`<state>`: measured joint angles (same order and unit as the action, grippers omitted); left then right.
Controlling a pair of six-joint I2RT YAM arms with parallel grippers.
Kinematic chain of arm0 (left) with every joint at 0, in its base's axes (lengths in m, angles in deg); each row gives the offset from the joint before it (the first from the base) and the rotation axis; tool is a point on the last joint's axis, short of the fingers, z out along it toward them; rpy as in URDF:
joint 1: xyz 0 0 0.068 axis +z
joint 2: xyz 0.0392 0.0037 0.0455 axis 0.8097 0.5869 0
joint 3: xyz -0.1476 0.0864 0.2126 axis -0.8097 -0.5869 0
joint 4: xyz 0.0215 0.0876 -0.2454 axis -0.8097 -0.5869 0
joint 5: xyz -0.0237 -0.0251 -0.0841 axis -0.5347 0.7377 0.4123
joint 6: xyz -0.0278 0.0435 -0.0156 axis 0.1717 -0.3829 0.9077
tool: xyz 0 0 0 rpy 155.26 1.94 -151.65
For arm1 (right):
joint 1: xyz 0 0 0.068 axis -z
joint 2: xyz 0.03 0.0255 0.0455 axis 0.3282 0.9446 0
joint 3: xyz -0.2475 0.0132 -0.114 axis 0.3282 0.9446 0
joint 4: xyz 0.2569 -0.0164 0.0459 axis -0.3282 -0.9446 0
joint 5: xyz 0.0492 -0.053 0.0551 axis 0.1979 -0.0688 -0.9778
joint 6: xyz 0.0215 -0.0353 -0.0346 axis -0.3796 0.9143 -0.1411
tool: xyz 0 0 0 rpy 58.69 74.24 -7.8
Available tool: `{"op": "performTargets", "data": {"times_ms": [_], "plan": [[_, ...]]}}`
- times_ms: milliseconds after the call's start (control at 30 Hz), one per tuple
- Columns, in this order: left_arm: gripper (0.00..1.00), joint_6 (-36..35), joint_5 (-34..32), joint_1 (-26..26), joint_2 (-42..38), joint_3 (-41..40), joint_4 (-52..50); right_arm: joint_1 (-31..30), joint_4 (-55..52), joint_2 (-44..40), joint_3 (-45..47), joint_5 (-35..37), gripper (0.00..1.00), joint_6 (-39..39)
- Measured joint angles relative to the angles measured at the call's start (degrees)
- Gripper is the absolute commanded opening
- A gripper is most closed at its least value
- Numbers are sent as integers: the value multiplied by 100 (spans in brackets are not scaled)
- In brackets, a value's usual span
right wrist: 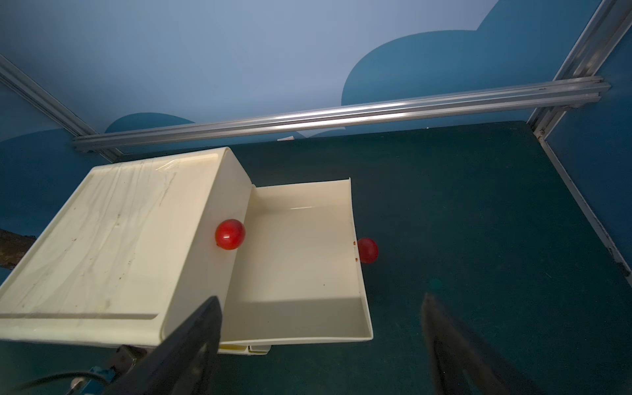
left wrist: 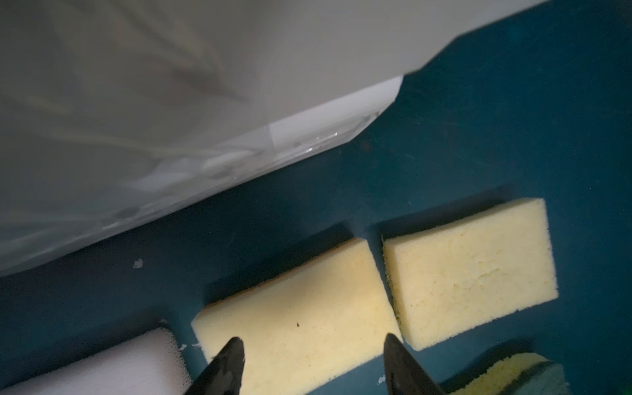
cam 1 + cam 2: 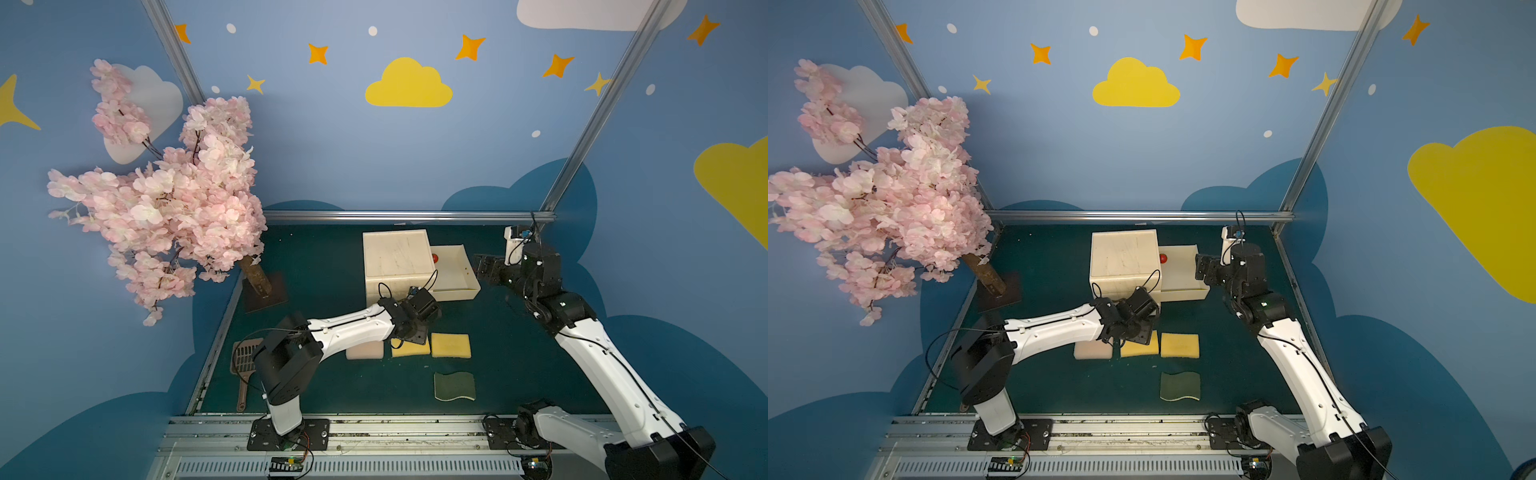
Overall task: Take the sponge out of the drawer
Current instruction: Adjust the sponge at the center of the board.
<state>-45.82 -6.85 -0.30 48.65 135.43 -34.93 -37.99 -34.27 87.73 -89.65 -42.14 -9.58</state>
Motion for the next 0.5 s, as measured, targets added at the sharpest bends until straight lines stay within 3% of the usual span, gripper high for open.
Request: {"op": "performTargets", "data": {"times_ms": [500], "plan": [[60,-68,-55,-190,15,-511,74,28,-11,-13,0,46,90,4]]}}
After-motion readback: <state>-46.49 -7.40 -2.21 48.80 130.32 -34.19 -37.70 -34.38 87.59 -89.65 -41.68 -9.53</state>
